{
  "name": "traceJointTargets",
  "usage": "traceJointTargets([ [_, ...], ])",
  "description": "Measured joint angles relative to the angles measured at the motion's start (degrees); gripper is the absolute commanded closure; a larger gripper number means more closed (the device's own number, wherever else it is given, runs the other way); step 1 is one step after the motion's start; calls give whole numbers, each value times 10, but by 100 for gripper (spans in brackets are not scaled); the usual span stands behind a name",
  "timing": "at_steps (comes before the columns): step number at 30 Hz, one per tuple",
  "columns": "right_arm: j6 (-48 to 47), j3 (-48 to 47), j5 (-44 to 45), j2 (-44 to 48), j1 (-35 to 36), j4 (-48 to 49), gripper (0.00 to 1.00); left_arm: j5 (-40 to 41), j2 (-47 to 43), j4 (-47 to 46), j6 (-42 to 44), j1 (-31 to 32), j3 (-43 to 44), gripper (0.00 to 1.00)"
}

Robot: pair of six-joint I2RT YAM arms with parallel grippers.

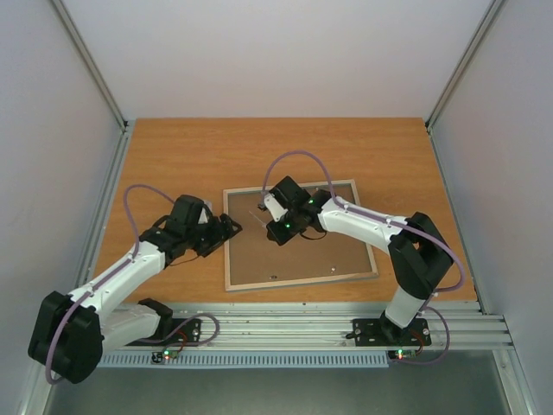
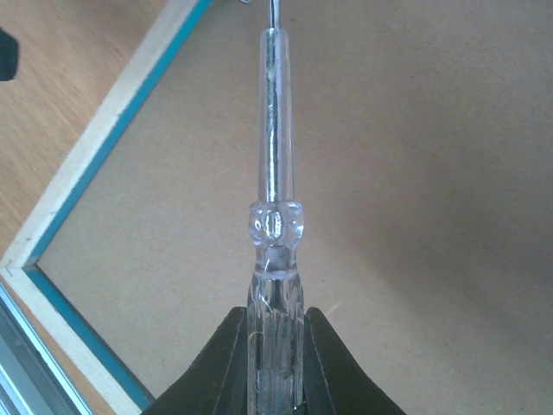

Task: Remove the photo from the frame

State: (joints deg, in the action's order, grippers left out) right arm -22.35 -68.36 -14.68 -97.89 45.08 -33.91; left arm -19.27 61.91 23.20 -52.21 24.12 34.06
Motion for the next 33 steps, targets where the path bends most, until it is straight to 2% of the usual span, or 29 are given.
traceJointTargets([
  [6,8,5,11,19,23,21,99,-35,0,-97,-52,-6,-1,17],
  [9,11,10,14,35,36,35,99,-48,2,-144,-77,-6,-4,20],
  [13,13,11,19,42,47,51,99,-63,19,-195,-103,-6,-6,32],
  [21,19,24,22,50,61,80,99,-73,32,-245,-135,-6,-19,62],
  [27,21,31,22,56,64,96,99,-79,42,-276,-160,-6,-34,76],
  [31,23,33,22,57,64,102,98,-87,51,-302,-173,-6,-39,96],
  [33,26,36,23,57,65,105,96,-89,53,-315,-175,-6,-40,99],
])
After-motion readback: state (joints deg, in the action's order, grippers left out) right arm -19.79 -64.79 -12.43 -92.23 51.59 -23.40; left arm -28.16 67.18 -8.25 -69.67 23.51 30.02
